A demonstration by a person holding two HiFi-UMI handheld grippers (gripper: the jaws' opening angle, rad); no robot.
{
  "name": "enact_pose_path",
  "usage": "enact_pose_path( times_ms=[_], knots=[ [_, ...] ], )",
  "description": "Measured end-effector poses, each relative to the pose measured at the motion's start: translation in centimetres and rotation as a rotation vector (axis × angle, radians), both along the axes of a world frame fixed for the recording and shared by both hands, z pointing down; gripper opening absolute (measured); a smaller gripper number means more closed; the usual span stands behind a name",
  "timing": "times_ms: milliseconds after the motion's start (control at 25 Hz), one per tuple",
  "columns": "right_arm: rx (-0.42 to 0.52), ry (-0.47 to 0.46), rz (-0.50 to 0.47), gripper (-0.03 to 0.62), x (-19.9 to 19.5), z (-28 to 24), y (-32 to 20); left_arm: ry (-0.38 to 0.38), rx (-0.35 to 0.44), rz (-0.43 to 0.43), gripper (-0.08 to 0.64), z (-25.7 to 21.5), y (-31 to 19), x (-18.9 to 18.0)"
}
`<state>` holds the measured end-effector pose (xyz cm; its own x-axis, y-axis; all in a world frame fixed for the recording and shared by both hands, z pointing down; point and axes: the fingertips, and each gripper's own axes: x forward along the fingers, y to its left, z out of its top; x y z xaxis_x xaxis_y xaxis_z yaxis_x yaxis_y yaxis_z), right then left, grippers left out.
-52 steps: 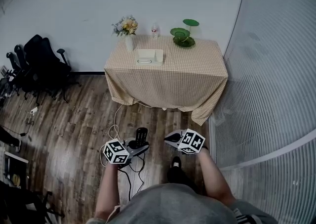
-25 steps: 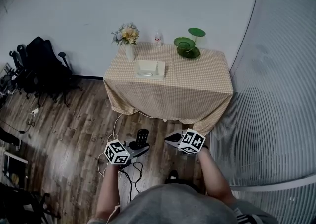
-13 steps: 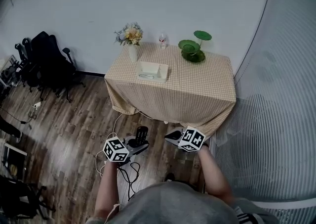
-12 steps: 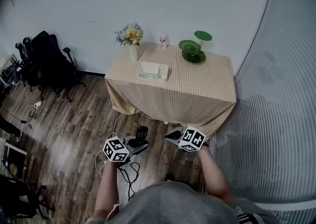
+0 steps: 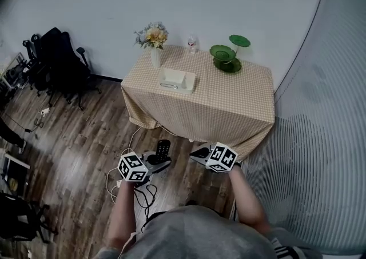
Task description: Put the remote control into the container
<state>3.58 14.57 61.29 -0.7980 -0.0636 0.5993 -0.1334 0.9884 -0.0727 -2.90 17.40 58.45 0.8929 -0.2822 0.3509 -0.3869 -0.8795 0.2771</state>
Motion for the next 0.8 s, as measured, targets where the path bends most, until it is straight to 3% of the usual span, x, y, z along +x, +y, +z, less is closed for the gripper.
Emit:
enact_pose_path(
  times_ms=[800],
  knots=[
    [-0.023, 0.013, -0.011, 0.017, 1.1, 1.4, -0.5, 0.013, 0.014, -0.016, 0.038, -0.4, -1.4, 1.5]
  ],
)
